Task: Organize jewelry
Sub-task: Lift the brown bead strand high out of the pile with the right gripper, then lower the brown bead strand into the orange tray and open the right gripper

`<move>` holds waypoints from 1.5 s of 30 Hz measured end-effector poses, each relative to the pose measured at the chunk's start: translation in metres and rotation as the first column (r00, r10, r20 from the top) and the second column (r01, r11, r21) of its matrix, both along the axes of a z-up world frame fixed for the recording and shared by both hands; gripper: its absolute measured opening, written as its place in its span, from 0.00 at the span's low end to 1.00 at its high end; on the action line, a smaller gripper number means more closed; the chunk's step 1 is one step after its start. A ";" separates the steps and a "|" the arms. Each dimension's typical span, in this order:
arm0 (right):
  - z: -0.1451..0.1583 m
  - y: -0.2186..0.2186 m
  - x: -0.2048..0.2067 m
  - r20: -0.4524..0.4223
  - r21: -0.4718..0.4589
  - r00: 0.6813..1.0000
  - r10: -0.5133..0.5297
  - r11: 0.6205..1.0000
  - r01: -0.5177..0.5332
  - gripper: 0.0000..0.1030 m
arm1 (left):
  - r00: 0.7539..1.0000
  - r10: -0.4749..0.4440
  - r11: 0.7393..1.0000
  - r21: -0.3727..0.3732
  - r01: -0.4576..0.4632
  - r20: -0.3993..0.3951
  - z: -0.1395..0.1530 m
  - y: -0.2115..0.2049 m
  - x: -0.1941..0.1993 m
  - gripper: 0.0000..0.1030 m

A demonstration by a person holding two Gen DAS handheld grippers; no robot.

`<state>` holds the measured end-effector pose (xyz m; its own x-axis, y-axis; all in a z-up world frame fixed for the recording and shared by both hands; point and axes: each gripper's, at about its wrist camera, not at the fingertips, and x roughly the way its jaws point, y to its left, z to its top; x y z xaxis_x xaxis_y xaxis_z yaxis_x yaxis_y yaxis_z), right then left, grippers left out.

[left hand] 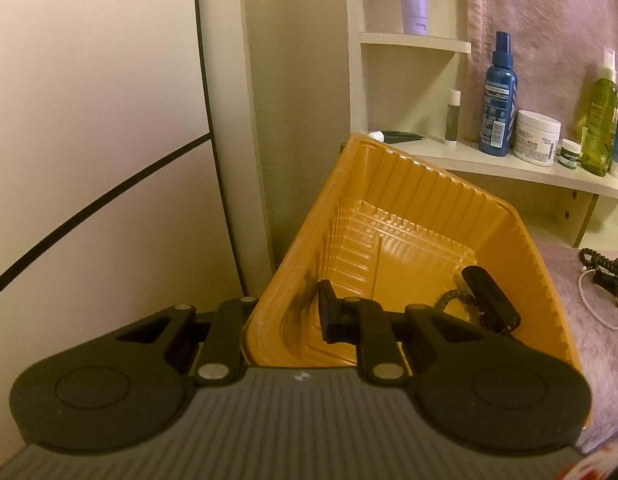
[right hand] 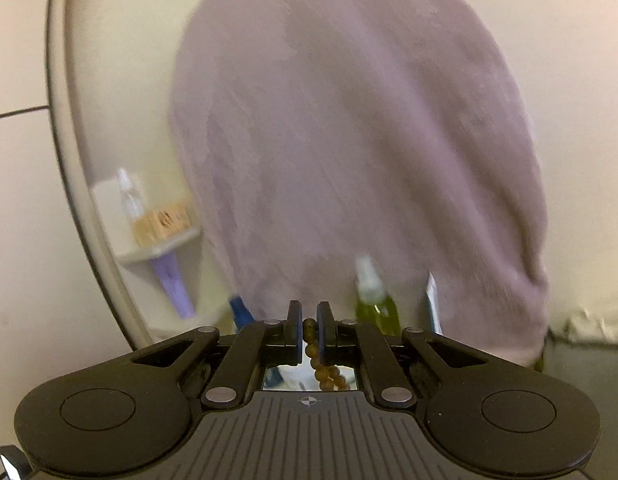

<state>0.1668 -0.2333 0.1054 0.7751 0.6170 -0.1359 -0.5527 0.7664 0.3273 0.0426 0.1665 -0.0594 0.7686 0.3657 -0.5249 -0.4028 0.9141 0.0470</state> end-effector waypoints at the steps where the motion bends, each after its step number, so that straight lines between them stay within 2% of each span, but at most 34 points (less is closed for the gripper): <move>1: 0.004 0.003 -0.001 0.007 0.002 1.000 0.015 1.000 -0.015 0.07 | 1.000 0.000 1.000 -0.001 0.000 0.000 0.000 0.000 0.000 0.16; 9: 0.012 0.054 -0.005 0.004 0.025 0.983 0.182 0.983 -0.182 0.07 | 1.000 -0.004 1.000 -0.002 0.004 -0.006 0.000 0.001 0.000 0.16; 14: 0.005 0.108 -0.002 -0.021 0.038 0.950 0.310 0.950 -0.309 0.07 | 1.000 -0.005 1.000 -0.005 0.005 -0.004 0.001 0.002 0.000 0.16; 18: -0.006 0.142 0.003 -0.050 0.038 0.926 0.373 0.928 -0.372 0.07 | 1.000 -0.006 1.000 -0.010 0.005 -0.005 0.001 0.002 0.000 0.16; 21: -0.025 0.164 0.005 -0.104 0.039 0.901 0.422 0.907 -0.420 0.07 | 1.000 -0.009 1.000 -0.011 0.009 -0.007 0.001 0.002 0.000 0.15; 24: -0.052 0.186 0.003 -0.170 0.024 0.862 0.477 0.877 -0.481 0.07 | 1.000 -0.010 1.000 -0.012 0.010 -0.007 0.001 0.003 0.000 0.15; 28: -0.090 0.206 -0.003 -0.251 -0.013 0.825 0.506 0.850 -0.526 0.07 | 1.000 -0.011 1.000 -0.014 0.011 -0.006 0.000 0.003 0.000 0.15; 32: -0.120 0.222 -0.004 -0.322 -0.070 0.812 0.487 0.843 -0.533 0.07 | 1.000 -0.011 1.000 -0.014 0.011 -0.007 0.001 0.003 0.000 0.15; 34: -0.132 0.226 -0.006 -0.347 -0.112 0.816 0.462 0.844 -0.525 0.13 | 1.000 -0.011 1.000 -0.012 0.011 -0.008 0.000 0.003 -0.001 0.15; 36: -0.140 0.223 -0.009 -0.346 -0.138 0.829 0.438 0.851 -0.507 0.42 | 1.000 -0.012 1.000 -0.012 0.012 -0.009 0.000 0.003 -0.001 0.15; 37: -0.142 0.220 -0.010 -0.340 -0.138 0.835 0.432 0.856 -0.498 0.46 | 1.000 -0.011 1.000 -0.013 0.011 -0.010 0.000 0.003 -0.001 0.15; 42: -0.150 0.197 -0.008 -0.338 -0.168 0.865 0.371 0.881 -0.443 0.48 | 1.000 -0.008 1.000 -0.013 0.007 -0.014 0.000 0.002 0.000 0.15; 45: -0.158 0.176 -0.006 -0.345 -0.220 0.887 0.306 0.893 -0.393 0.48 | 1.000 -0.008 1.000 -0.014 0.008 -0.015 0.000 0.002 0.002 0.15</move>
<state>0.1612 -0.0577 -0.0527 0.4122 0.7431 -0.5271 -0.7131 0.6232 0.3210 0.0445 0.1689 -0.0593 0.7635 0.3522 -0.5414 -0.3945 0.9180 0.0407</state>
